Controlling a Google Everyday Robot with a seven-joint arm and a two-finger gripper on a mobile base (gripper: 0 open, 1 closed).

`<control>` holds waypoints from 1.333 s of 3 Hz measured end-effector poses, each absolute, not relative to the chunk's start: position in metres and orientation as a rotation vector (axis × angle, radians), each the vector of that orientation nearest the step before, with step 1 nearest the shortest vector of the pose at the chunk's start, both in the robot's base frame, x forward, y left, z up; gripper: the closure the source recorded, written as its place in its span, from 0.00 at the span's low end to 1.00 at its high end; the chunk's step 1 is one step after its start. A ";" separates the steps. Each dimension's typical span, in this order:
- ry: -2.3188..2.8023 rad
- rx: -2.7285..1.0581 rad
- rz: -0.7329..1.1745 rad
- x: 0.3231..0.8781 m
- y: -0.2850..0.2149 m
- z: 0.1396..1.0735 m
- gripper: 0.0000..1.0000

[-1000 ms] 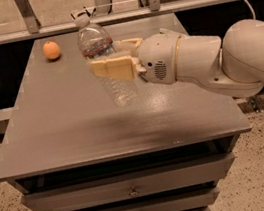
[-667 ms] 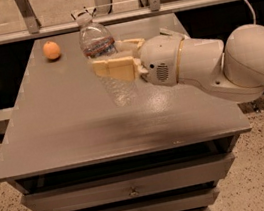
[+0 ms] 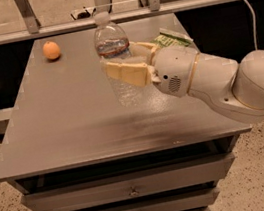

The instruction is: Place water bottle upright

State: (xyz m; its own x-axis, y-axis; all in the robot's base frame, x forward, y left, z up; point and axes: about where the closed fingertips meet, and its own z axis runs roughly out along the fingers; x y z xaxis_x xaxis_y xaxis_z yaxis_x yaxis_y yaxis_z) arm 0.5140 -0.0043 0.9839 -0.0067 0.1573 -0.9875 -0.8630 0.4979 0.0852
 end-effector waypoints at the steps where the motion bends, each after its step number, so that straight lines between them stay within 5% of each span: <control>1: 1.320 -0.672 0.901 0.511 -0.013 0.970 1.00; 4: 1.308 -0.582 0.902 0.499 -0.022 0.942 1.00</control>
Offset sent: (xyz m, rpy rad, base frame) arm -0.0046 -0.0180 -0.0378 0.0368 -0.0146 -0.0396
